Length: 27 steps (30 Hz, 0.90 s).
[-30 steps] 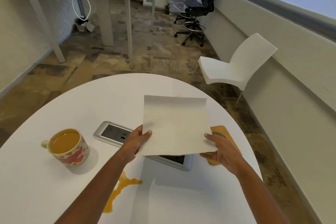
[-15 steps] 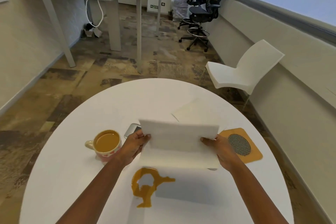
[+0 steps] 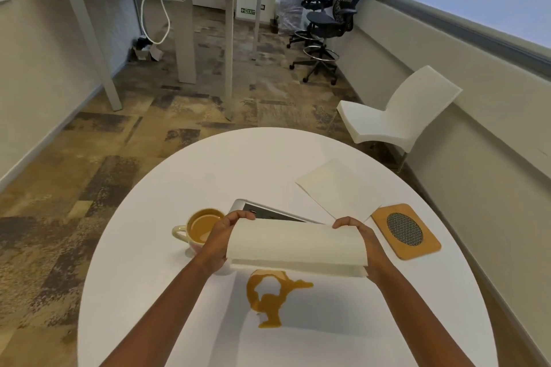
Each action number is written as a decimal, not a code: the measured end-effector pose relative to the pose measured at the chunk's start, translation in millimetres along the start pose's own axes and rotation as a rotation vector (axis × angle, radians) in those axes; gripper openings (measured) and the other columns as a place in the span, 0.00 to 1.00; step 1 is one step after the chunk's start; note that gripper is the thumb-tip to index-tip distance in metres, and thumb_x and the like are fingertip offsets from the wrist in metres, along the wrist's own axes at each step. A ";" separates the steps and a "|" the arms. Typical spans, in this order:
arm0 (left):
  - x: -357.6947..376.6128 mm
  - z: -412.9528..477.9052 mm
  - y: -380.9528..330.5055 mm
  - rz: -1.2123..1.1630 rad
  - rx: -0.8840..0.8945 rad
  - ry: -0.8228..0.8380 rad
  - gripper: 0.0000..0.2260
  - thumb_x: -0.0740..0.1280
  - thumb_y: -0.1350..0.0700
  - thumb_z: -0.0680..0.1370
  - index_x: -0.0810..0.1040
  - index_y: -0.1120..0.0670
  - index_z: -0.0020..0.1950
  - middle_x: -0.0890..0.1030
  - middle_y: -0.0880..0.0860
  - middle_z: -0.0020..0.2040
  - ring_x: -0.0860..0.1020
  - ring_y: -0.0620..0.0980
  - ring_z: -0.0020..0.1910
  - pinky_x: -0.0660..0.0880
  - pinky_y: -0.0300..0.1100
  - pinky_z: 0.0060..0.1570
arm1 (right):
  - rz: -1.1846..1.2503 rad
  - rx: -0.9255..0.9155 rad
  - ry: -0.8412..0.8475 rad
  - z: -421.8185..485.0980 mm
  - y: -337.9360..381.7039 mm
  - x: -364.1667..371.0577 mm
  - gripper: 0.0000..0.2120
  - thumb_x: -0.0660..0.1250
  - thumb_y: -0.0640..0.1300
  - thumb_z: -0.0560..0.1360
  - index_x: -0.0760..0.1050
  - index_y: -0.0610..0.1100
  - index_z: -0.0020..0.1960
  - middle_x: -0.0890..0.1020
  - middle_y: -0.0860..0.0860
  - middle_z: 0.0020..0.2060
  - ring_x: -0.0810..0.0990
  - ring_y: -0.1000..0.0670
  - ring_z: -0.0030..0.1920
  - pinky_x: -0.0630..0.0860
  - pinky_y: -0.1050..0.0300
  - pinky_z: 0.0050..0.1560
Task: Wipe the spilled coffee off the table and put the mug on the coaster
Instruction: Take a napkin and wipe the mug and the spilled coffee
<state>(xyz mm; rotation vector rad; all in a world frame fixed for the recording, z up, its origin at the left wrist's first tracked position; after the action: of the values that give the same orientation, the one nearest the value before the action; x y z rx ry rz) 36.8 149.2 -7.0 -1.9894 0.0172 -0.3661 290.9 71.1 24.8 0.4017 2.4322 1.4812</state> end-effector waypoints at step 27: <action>51.0 -22.1 -72.2 0.910 0.471 0.361 0.23 0.65 0.45 0.74 0.64 0.46 0.68 0.69 0.49 0.68 0.67 0.46 0.65 0.64 0.40 0.61 | -0.181 -0.107 0.268 -33.5 73.6 36.2 0.12 0.59 0.32 0.74 0.76 0.46 0.41 0.77 0.48 0.43 0.76 0.46 0.43 0.76 0.56 0.41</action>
<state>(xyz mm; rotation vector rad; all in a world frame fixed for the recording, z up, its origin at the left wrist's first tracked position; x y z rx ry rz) 68.7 152.4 78.3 -1.2560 0.9418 -0.1027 252.4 89.4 102.4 -0.0418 2.4918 1.6652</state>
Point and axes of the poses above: each hand's wrist, its own z-axis towards the middle knuckle, its own x-axis out of the palm, y = z × x, the point moved 9 cm from there along z, towards the middle knuckle
